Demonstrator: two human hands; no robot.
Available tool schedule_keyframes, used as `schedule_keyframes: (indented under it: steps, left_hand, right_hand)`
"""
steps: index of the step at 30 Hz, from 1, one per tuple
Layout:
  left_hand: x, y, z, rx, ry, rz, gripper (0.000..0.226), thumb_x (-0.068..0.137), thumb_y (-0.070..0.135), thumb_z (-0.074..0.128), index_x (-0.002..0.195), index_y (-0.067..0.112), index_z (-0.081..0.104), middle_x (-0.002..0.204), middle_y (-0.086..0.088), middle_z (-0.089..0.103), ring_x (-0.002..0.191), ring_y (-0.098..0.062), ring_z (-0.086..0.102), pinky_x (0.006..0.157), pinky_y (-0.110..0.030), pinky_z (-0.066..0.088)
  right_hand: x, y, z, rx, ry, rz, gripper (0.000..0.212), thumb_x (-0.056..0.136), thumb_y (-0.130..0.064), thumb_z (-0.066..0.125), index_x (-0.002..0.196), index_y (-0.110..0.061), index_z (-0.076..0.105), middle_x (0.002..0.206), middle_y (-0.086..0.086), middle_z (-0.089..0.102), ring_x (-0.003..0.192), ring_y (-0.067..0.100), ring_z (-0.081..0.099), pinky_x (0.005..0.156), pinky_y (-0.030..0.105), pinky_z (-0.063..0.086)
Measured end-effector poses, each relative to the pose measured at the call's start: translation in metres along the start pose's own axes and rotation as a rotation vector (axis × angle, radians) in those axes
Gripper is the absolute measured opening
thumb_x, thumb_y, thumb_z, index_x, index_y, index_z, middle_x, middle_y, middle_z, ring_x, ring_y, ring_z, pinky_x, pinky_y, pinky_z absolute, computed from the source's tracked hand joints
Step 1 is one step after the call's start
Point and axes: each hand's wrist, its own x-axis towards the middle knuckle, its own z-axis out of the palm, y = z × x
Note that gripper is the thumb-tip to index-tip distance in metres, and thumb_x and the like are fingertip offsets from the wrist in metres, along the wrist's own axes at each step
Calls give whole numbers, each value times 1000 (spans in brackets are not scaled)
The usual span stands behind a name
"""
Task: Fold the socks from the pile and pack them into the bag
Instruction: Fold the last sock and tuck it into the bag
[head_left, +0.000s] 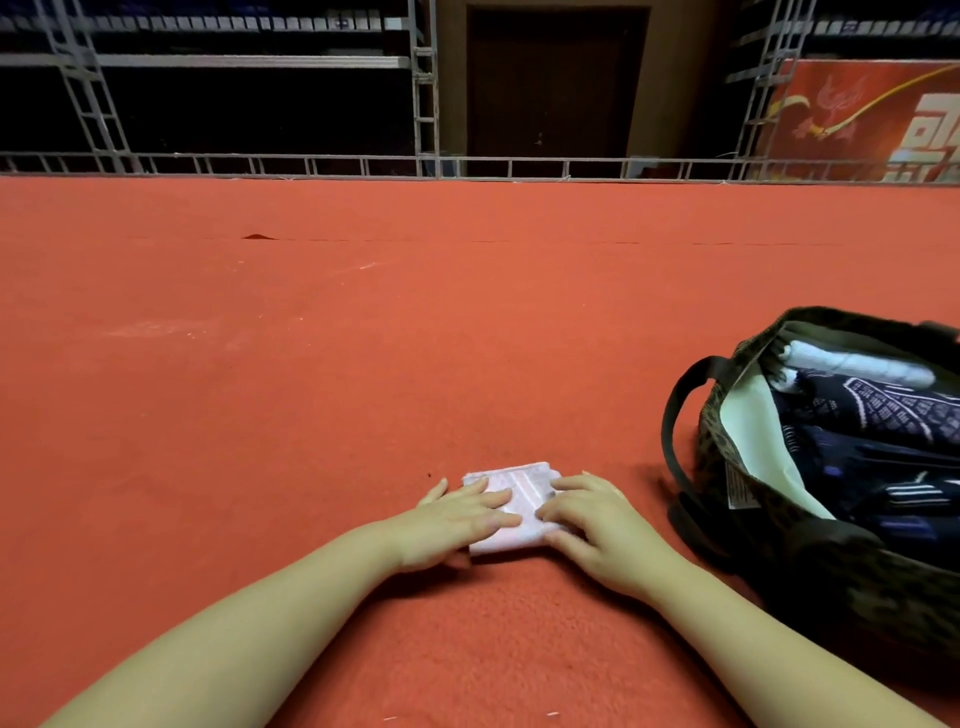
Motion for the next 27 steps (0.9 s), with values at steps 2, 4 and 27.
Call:
schedule_keyframes:
  steps: [2,4,27]
  left_hand:
    - [0,2,6,-281,110,-100,52,86,48,50,136,33,46,149,11,37,142,-5,21,115,-44,-4]
    - [0,9,13,-455,298,-167,36,75,55,59,102,33,63,105,15,67,103,4,57,107,-32,24]
    - [19,55,13,-820,813,-289,10,91,22,59,90,13,63,86,-1,67,78,-10,60,73,-29,47]
  right_hand:
    - [1,-9,-3,24,11,47,44,92,-49,30,96,-17,60,98,-2,65,101,16,55,103,28,30]
    - [0,-16,-8,95,2,102,21,99,-38,34,92,-23,47,89,-3,58,86,19,54,82,29,36]
    - [-12,-44,-24,963,243,543,18,93,-31,56,83,-16,54,80,-6,57,73,7,52,64,17,42]
